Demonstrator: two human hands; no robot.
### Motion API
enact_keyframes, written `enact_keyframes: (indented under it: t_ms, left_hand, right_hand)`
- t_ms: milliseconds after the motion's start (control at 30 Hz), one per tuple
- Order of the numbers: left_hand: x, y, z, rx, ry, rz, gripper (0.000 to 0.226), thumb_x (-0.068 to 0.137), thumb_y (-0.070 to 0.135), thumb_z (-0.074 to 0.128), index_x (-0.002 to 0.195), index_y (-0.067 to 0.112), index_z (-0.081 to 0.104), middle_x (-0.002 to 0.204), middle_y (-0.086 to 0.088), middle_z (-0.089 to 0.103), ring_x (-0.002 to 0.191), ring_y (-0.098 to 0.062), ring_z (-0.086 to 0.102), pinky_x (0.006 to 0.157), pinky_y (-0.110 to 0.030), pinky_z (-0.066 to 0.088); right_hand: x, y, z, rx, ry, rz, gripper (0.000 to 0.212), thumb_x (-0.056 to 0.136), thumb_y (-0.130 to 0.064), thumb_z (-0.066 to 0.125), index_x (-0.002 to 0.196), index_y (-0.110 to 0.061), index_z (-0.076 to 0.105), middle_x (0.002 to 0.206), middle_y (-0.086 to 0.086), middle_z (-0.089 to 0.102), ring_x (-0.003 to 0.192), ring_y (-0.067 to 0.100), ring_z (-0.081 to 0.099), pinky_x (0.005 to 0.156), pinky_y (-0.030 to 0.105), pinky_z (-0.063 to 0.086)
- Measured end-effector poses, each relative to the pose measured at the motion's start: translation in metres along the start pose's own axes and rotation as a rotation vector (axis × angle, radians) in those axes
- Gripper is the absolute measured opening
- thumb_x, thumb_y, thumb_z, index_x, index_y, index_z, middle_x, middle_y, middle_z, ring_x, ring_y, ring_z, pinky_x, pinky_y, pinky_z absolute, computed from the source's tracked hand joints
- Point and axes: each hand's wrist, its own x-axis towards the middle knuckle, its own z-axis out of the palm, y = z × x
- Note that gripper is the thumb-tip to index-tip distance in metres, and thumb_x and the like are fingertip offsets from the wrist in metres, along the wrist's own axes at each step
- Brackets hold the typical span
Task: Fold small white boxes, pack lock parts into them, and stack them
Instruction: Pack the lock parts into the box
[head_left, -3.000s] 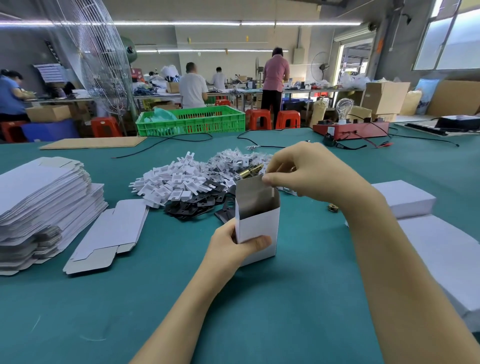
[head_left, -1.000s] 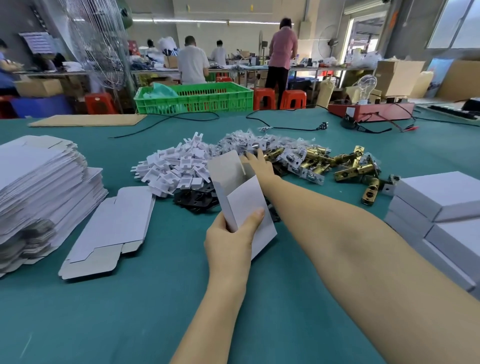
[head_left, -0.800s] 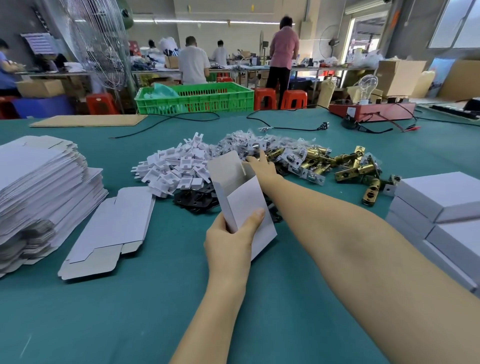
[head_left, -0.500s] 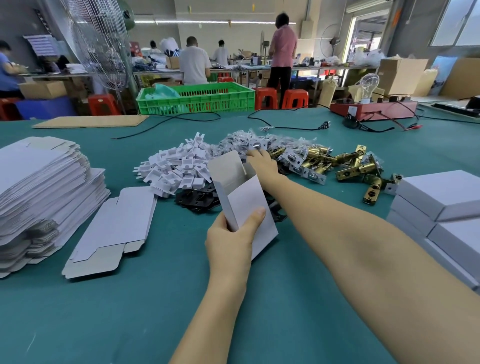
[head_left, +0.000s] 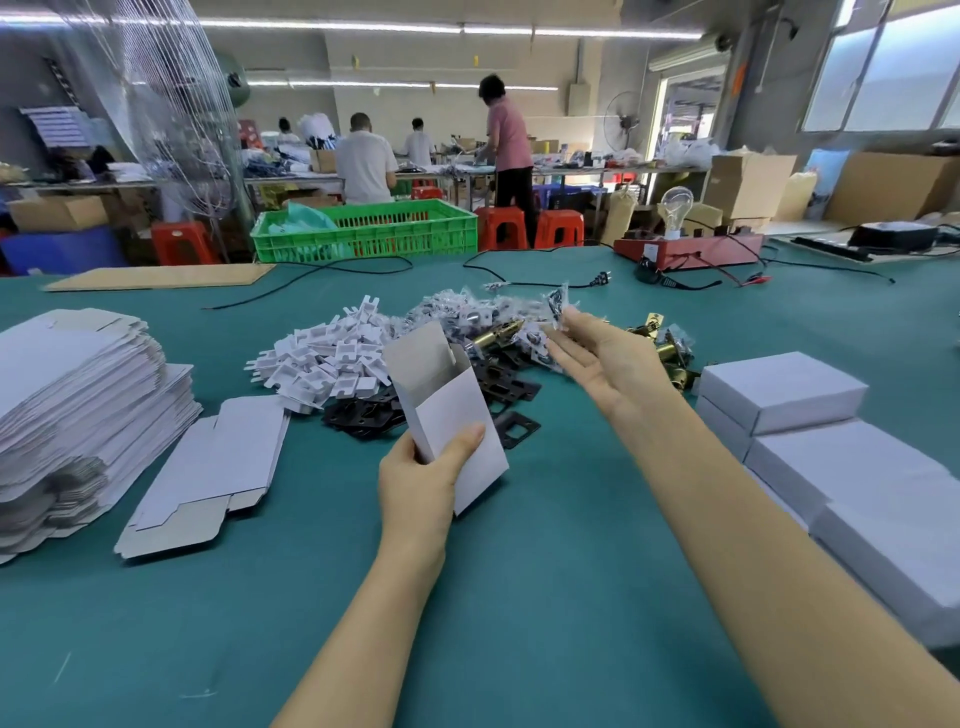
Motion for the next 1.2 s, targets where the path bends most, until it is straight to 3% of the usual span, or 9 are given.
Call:
enact_keyframes:
  t_ms: [133,267,333,533,600,700,833,967,1200]
  left_hand:
    - [-0.006,0.004,0.004,-0.053,-0.078,-0.005,0.018,0.077,0.016,0.081,0.093,0.021,0.073,0.09,0.005,0.077,0.08,-0.012,0.073,0.06,-0.018,0.055]
    - [-0.009,0.003,0.005,0.012,-0.153,-0.002,0.021,0.073,0.02,0.085,0.091,0.022,0.075,0.092,0.001,0.077,0.085,-0.018,0.073,0.066,-0.025,0.057]
    - [-0.011,0.002,0.007,0.084,-0.2,0.014,0.021,0.071,0.021,0.086,0.089,0.025,0.075,0.092,0.001,0.076,0.087,-0.02,0.072,0.072,-0.03,0.057]
    - [-0.016,0.004,0.01,0.213,-0.303,0.079,0.034,0.064,0.027,0.08,0.097,0.03,0.072,0.095,0.011,0.075,0.089,-0.006,0.069,0.068,-0.014,0.053]
    - [-0.017,0.004,0.011,0.194,-0.299,0.087,0.037,0.063,0.025,0.078,0.099,0.029,0.072,0.095,0.011,0.075,0.087,-0.005,0.069,0.067,-0.013,0.052]
    - [-0.018,0.004,0.012,0.187,-0.309,0.093,0.037,0.065,0.02,0.081,0.1,0.029,0.072,0.094,0.01,0.075,0.084,-0.003,0.068,0.064,-0.012,0.049]
    - [-0.017,0.004,0.012,0.178,-0.298,0.088,0.035,0.076,0.004,0.082,0.098,0.03,0.071,0.091,0.011,0.075,0.08,-0.001,0.068,0.061,-0.012,0.049]
    - [-0.017,0.005,0.012,0.171,-0.297,0.1,0.034,0.071,0.012,0.083,0.096,0.031,0.071,0.09,0.013,0.075,0.078,0.001,0.067,0.061,-0.011,0.048]
    - [-0.015,0.002,0.011,0.162,-0.28,0.077,0.03,0.076,0.008,0.082,0.096,0.027,0.071,0.087,0.011,0.075,0.076,0.001,0.067,0.059,-0.011,0.048]
  right_hand:
    - [-0.024,-0.017,-0.013,0.01,0.066,0.033,0.007,0.085,0.004,0.065,0.081,-0.001,0.062,0.077,0.01,0.067,0.073,0.017,0.066,0.07,0.027,0.058]
    - [-0.039,-0.031,-0.009,-0.097,0.011,-0.045,0.012,0.086,0.006,0.063,0.082,-0.004,0.059,0.069,0.008,0.066,0.067,0.016,0.065,0.07,0.027,0.058]
    - [-0.047,-0.039,-0.003,-0.263,-0.063,-0.147,0.012,0.087,0.002,0.063,0.083,-0.007,0.058,0.07,0.007,0.066,0.066,0.016,0.066,0.071,0.029,0.057]
    - [-0.079,-0.071,0.004,-0.922,-0.406,-0.424,0.011,0.085,-0.002,0.064,0.084,-0.011,0.069,0.071,0.008,0.067,0.069,0.018,0.062,0.073,0.033,0.056]
    - [-0.085,-0.076,0.005,-1.094,-0.513,-0.441,0.01,0.084,-0.006,0.066,0.085,-0.014,0.071,0.073,0.005,0.07,0.066,0.015,0.06,0.065,0.034,0.052]
    - [-0.087,-0.072,0.009,-1.283,-0.575,-0.482,0.012,0.084,-0.008,0.066,0.085,-0.018,0.071,0.069,-0.004,0.069,0.058,0.008,0.056,0.053,0.022,0.044]
    - [-0.086,-0.057,0.018,-1.427,-0.589,-0.554,0.013,0.082,-0.008,0.064,0.086,-0.019,0.071,0.073,-0.006,0.068,0.069,0.007,0.063,0.065,0.022,0.053]
    - [-0.087,-0.049,0.025,-1.417,-0.62,-0.602,0.013,0.082,-0.008,0.063,0.087,-0.019,0.07,0.075,-0.006,0.068,0.067,0.002,0.06,0.065,0.018,0.051]
    - [-0.09,-0.04,0.032,-1.48,-0.668,-0.613,0.013,0.084,-0.02,0.071,0.092,-0.009,0.069,0.085,0.003,0.071,0.08,0.012,0.066,0.077,0.031,0.052]
